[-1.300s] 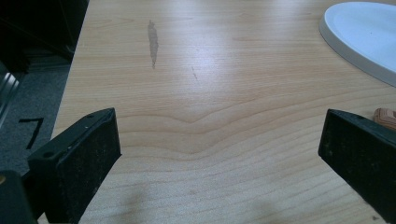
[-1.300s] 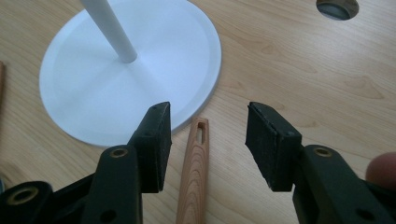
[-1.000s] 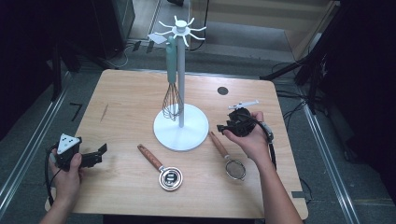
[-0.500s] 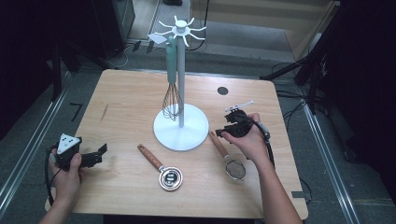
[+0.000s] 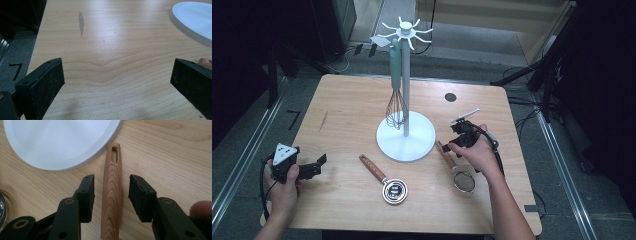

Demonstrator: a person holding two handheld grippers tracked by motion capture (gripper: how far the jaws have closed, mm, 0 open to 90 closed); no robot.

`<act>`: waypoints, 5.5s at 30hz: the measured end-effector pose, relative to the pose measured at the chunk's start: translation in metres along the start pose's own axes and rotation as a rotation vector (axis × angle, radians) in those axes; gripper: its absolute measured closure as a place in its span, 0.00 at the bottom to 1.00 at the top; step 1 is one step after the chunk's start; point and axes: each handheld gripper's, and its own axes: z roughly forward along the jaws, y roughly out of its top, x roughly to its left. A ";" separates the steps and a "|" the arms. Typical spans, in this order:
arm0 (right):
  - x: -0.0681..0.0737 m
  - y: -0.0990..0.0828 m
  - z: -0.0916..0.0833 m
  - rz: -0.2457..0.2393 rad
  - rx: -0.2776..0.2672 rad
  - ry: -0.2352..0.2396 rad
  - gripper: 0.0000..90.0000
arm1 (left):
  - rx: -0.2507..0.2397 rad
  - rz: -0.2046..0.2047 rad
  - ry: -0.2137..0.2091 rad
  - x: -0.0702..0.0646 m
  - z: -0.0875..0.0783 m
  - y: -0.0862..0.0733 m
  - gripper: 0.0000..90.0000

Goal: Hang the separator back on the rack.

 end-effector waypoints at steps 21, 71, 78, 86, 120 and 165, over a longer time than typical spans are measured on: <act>-0.010 -0.003 0.015 0.032 0.100 0.046 0.79 | 0.002 0.001 -0.003 0.000 0.000 0.000 0.00; 0.017 -0.006 0.032 -0.038 0.192 -0.131 0.78 | 0.003 0.001 0.002 0.000 0.000 0.000 0.00; 0.012 -0.008 0.026 -0.027 0.155 -0.095 0.78 | 0.003 0.000 0.000 0.000 0.000 0.000 0.00; 0.008 -0.007 0.008 -0.027 0.045 -0.077 0.78 | 0.004 -0.003 -0.002 0.000 0.000 0.000 0.00; 0.056 -0.016 -0.057 -0.199 -0.616 -0.034 0.78 | 0.002 -0.002 -0.001 0.000 0.000 0.000 0.00; 0.096 -0.007 -0.102 -0.224 -0.960 -0.022 0.78 | 0.008 0.007 0.005 -0.001 0.001 0.000 0.00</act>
